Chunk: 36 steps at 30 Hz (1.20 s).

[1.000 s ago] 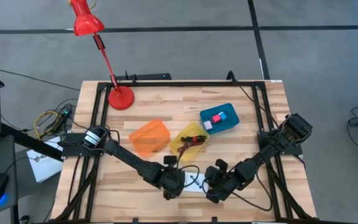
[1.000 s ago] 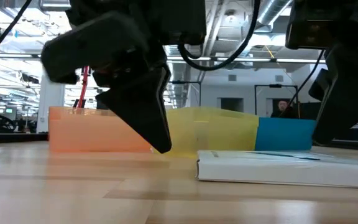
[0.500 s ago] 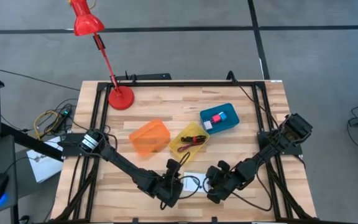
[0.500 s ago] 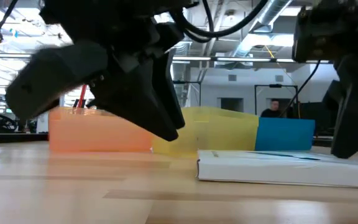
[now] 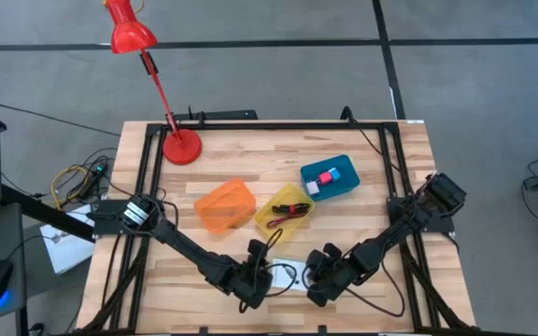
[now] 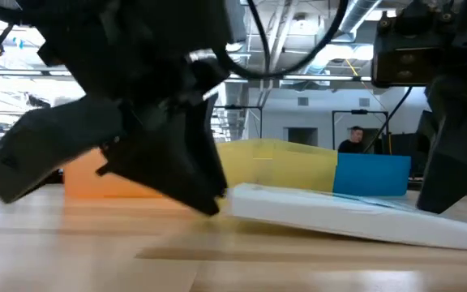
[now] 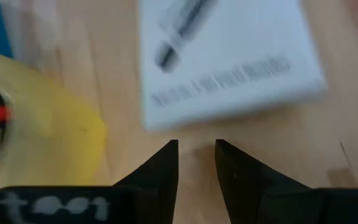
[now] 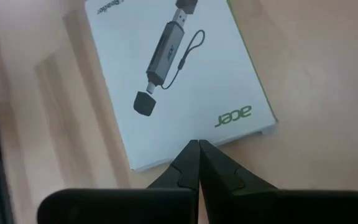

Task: Pick and place items into bin
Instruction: Put the card reader box into the orange bin

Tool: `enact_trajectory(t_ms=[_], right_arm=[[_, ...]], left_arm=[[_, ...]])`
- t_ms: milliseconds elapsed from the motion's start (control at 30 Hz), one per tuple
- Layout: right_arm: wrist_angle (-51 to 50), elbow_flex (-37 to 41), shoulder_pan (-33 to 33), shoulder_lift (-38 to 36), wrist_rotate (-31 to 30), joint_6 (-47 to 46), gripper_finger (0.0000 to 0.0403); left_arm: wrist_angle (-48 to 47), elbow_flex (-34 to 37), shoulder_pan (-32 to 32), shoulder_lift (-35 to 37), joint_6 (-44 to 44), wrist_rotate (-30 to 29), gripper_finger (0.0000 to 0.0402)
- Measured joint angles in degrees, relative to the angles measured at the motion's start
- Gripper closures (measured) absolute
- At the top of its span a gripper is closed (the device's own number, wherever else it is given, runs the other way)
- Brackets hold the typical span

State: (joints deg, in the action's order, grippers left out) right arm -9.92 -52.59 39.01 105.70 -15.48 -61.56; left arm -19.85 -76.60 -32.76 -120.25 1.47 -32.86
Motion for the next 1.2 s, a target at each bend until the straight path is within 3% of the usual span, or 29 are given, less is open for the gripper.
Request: enact_trajectory(t_ms=[133, 700, 1000, 1200], right_arm=[[1.69, 0.01, -0.29, 0.76, 0.84, 0.51, 0.0403], [0.27, 0.34, -0.53, 0.95, 3.32, 0.55, 0.0403], [0.27, 0.36, -0.57, 0.93, 3.34, 0.66, 0.0403], [0.55, 0.42, -0.57, 0.92, 3.31, 0.66, 0.0403]], left_arm=[[0.94, -0.13, -0.72, 0.09, -1.51, -2.4, 0.0306], [4.4, -0.11, -1.25, 0.09, -1.57, -2.52, 0.0306], [5.45, -0.11, -1.96, 0.09, -3.58, -6.18, 0.0306], [5.26, -0.11, -1.59, 0.1, 3.31, -3.75, 0.0306]])
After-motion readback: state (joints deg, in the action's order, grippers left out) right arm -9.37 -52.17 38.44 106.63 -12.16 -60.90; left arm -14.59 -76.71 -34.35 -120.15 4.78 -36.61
